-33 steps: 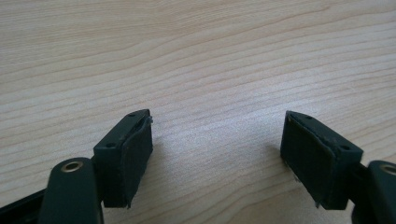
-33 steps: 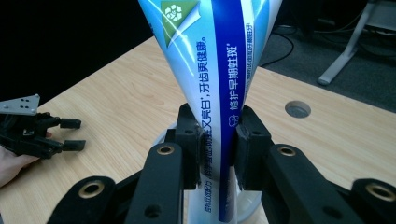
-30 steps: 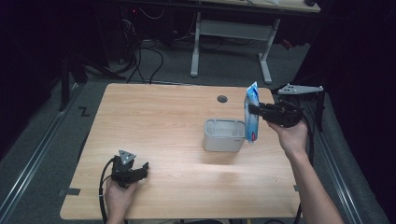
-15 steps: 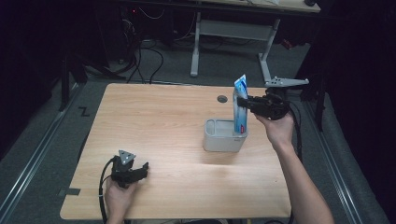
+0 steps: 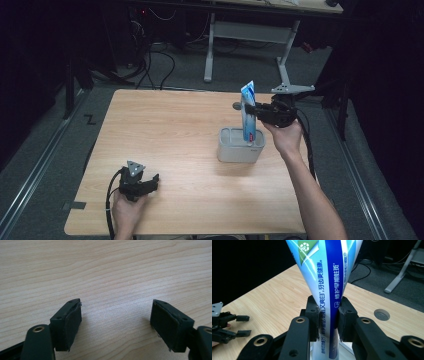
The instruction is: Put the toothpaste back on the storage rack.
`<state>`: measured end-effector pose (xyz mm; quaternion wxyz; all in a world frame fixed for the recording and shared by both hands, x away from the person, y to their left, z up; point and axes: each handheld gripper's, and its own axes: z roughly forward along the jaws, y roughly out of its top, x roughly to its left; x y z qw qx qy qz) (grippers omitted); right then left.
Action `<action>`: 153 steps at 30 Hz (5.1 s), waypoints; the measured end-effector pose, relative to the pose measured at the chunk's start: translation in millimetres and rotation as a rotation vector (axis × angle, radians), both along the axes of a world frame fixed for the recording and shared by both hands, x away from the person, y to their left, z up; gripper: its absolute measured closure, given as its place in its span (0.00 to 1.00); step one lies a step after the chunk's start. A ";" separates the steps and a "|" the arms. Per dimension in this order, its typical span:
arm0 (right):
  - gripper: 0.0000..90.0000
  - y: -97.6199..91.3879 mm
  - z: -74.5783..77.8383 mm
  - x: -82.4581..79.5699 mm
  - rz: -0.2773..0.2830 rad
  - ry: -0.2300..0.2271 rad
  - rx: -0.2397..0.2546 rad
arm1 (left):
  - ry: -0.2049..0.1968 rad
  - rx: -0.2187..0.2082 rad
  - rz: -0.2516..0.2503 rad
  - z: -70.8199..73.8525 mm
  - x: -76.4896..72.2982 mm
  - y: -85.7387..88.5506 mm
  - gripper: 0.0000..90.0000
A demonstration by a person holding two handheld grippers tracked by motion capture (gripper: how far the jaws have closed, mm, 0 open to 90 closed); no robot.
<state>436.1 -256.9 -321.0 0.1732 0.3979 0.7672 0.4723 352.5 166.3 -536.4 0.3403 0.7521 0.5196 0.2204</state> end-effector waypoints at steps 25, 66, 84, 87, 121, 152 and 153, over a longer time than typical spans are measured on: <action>0.82 14.4 -22.2 12.8 -0.011 0.017 -0.037 | 0.002 -0.002 -0.004 0.1 -0.1 0.5 0.28; 0.81 15.3 -66.2 18.0 -0.026 0.103 -0.122 | 0.000 0.003 -0.004 -0.1 -0.2 -0.3 0.28; 0.80 19.8 -77.0 20.5 -0.022 0.143 -0.143 | 0.000 0.004 -0.004 -0.1 -0.2 -0.4 0.28; 0.80 20.5 -79.7 21.4 -0.019 0.149 -0.152 | 0.000 0.003 -0.004 -0.1 -0.2 -0.3 0.28; 0.50 11.3 -78.1 9.0 -0.066 0.100 -0.121 | 0.000 0.005 -0.005 -0.1 -0.2 -0.7 0.28; 0.53 -17.6 -62.8 -9.3 -0.110 0.041 -0.071 | -0.001 0.005 -0.006 -0.2 -0.3 -0.8 0.28; 0.52 -20.2 -63.6 -9.7 -0.113 0.043 -0.066 | -0.001 0.005 -0.006 -0.2 -0.3 -0.8 0.28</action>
